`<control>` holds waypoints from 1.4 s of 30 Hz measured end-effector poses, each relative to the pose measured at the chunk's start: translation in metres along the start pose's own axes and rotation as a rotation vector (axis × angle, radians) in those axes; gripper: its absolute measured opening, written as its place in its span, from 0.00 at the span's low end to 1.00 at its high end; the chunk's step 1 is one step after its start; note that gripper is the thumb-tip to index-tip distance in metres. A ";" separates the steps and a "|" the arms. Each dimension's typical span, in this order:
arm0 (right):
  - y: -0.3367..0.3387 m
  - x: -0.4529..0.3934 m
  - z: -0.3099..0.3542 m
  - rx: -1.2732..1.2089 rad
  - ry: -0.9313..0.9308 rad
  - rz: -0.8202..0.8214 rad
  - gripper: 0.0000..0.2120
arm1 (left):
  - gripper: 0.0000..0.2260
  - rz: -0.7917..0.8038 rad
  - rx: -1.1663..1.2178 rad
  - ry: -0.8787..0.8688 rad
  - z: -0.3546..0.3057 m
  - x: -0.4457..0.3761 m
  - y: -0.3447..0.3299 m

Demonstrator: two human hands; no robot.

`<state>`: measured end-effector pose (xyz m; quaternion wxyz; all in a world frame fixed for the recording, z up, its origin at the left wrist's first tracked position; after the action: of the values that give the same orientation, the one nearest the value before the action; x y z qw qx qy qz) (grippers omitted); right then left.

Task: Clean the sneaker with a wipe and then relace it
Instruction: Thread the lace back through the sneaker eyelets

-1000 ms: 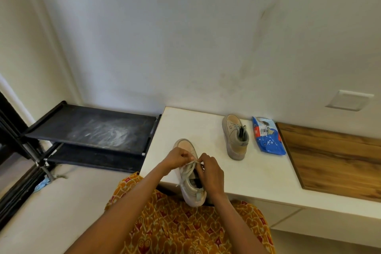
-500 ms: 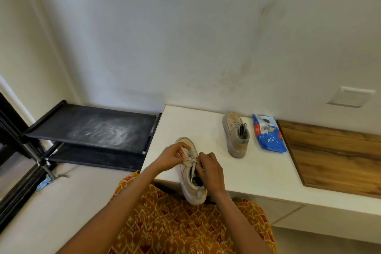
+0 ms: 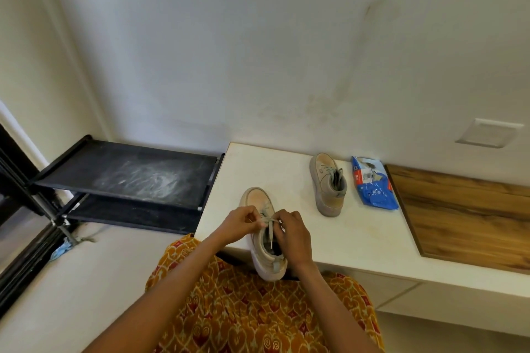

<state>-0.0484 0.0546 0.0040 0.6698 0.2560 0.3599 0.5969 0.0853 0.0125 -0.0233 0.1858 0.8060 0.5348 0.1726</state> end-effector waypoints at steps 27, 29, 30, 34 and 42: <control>-0.001 -0.005 -0.036 -0.419 -0.398 0.170 0.15 | 0.05 -0.055 0.014 0.136 0.002 -0.012 0.003; -0.005 -0.004 -0.040 -0.387 -0.412 0.192 0.15 | 0.08 -0.022 -0.013 0.153 0.007 -0.010 0.003; -0.007 -0.004 -0.041 -0.381 -0.415 0.200 0.15 | 0.09 -0.009 -0.013 0.158 0.009 -0.008 0.002; -0.012 -0.001 -0.047 -0.439 -0.463 0.198 0.14 | 0.08 0.023 0.096 0.172 0.012 -0.002 -0.002; -0.003 0.000 -0.034 -0.523 -0.440 0.236 0.17 | 0.11 0.083 0.047 0.196 0.003 -0.008 -0.004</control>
<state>-0.0728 0.0510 -0.0192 0.7007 0.2380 0.0101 0.6725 0.0811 0.0063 -0.0285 0.1064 0.8108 0.5204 0.2459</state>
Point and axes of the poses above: each hand's wrist, its own x-axis away from the middle knuckle, its own y-axis out of the back of the hand, z = x × y, the point moved 9 cm from there along -x, towards the middle knuckle, and after that the axes turned 2 degrees about -y, right-handed, at the moved point
